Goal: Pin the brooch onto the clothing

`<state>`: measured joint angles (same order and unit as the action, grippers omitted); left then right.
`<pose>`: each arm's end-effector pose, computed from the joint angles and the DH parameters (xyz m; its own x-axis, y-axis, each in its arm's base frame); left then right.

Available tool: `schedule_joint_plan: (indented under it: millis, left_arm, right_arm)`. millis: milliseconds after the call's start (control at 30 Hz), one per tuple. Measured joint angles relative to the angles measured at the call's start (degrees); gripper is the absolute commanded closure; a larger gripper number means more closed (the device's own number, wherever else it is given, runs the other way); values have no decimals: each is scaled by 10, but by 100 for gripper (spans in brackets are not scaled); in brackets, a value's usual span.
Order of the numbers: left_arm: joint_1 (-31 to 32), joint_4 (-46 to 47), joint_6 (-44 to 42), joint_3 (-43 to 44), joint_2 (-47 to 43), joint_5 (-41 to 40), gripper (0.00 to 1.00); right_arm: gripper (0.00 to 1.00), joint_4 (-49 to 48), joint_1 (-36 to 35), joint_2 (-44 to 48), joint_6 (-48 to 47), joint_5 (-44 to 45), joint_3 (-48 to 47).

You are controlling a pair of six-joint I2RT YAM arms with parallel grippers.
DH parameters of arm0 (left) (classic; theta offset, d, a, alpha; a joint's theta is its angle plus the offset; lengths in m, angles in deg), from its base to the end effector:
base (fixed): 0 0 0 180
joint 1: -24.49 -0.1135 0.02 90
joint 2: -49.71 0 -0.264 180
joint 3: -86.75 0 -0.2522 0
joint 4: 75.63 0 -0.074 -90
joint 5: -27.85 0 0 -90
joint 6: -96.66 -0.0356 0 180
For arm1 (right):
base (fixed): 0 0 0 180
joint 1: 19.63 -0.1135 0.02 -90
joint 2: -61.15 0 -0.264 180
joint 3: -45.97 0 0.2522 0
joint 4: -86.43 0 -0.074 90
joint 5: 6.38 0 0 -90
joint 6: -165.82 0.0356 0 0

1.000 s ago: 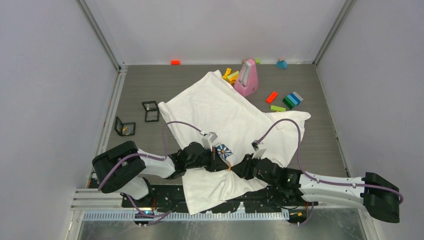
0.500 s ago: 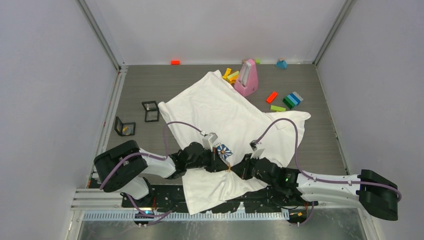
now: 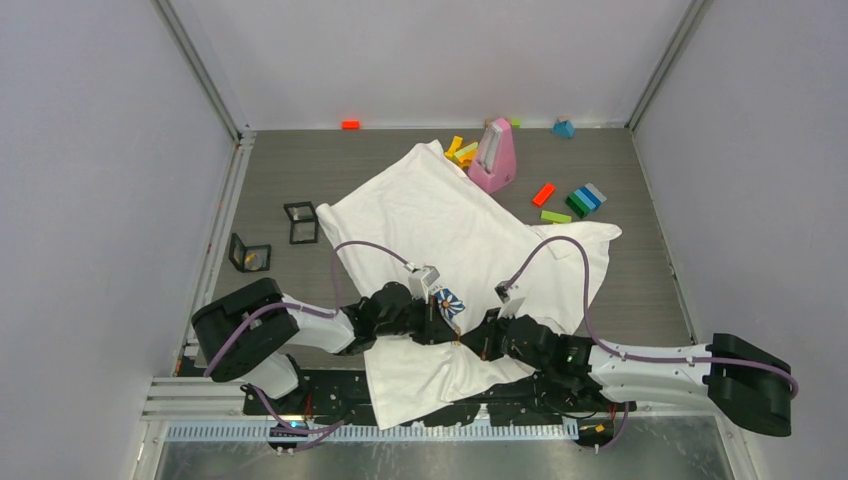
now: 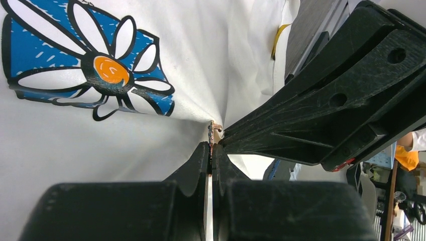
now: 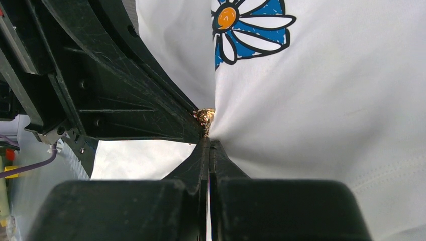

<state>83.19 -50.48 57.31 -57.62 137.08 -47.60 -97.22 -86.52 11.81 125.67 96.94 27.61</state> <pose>0.1280 -0.2277 0.1306 -0.8772 0.0021 -0.4800 0.4186 0.4929 -0.7628 0.0706 0.1446 0.1341 -0.7389 0.1636 -0.6537 -0.3876 0.6904 0.6108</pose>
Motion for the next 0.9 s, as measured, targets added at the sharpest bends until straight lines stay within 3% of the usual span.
schedule_joint_plan:
  millis: [900]
  left_arm:
    - [-5, -26, -45, 21, 18, 37, 100]
  right_arm:
    - [99, -13, 0, -28, -4, -12, 0]
